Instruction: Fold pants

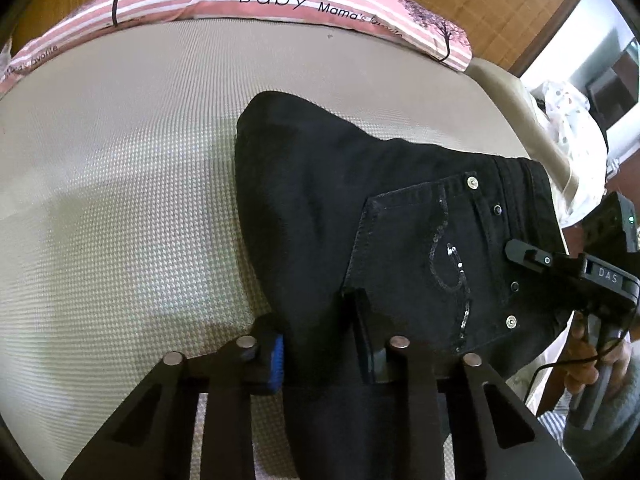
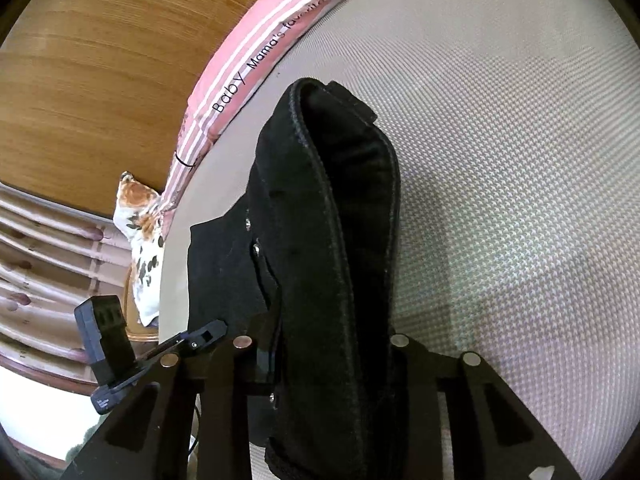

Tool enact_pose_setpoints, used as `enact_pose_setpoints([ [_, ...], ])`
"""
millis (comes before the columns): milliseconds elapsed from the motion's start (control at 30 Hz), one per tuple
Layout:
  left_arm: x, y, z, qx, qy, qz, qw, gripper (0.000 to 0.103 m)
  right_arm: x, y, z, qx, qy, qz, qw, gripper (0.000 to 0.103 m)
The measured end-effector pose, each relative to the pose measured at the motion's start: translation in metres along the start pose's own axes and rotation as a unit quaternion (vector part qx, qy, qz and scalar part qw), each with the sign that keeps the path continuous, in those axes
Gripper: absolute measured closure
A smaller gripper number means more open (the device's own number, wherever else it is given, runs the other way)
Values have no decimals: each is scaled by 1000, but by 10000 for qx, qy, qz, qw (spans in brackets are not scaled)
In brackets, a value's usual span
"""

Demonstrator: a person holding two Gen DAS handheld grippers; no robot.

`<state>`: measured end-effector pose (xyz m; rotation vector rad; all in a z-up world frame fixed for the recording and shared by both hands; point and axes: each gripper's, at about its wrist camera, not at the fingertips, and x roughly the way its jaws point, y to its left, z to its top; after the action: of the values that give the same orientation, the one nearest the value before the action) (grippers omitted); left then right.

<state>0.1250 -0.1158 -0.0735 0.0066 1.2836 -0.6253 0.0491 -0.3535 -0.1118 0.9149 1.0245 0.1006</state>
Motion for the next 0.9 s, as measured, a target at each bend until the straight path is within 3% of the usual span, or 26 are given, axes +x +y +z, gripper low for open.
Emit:
enact_pose_setpoints([
  [267, -12, 6, 0, 1, -148, -153, 9998, 91, -8, 16, -2, 64, -91, 154, 9998, 79],
  [733, -33, 18, 2, -86, -431, -248, 9987, 92, -1, 32, -2, 59, -18, 345, 9994, 80],
  [900, -46, 31, 5, -134, -584, -107, 9981, 92, 10, 44, 4, 13, 35, 513, 9987, 81],
])
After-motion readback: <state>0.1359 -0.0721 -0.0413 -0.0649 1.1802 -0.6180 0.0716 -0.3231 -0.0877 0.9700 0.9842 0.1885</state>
